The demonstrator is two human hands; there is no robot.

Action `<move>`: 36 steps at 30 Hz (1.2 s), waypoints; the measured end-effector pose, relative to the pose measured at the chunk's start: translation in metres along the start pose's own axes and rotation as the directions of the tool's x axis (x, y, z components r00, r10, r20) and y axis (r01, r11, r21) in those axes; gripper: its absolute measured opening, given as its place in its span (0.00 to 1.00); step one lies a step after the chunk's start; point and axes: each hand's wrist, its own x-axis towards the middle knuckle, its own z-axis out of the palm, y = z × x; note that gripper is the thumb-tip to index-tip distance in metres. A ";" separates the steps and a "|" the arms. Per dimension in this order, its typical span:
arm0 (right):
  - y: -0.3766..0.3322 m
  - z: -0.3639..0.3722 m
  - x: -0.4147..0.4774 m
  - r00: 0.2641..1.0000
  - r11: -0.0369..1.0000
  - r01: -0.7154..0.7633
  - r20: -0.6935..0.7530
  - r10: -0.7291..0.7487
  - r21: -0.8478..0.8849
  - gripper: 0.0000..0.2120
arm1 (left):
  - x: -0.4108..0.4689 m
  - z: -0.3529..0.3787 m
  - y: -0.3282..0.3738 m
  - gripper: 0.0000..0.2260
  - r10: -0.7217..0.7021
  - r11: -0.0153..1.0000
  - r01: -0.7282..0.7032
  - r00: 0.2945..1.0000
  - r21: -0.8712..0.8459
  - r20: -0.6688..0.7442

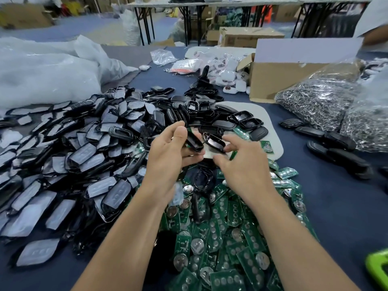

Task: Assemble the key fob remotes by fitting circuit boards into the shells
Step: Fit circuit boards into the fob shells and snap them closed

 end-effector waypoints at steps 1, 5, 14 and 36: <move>-0.001 0.002 0.000 1.000 0.999 0.013 0.014 -0.013 -0.039 0.19 | 0.000 -0.001 0.000 0.08 -0.028 0.999 0.028 1.000 -0.035 0.000; -0.002 -0.003 -0.001 0.999 0.996 0.007 -0.044 -0.011 -0.086 0.21 | 0.002 -0.006 0.003 0.04 -0.088 0.992 0.086 0.996 -0.092 -0.024; -0.006 -0.011 -0.003 0.973 0.993 -0.086 -0.219 0.066 -0.083 0.05 | 0.006 -0.013 -0.001 0.03 -0.005 0.977 0.024 0.996 0.211 -0.090; -0.010 0.001 0.002 0.977 0.686 -0.203 0.100 0.187 0.699 0.19 | 0.003 -0.007 0.003 0.13 -0.076 0.989 0.072 0.997 0.131 0.031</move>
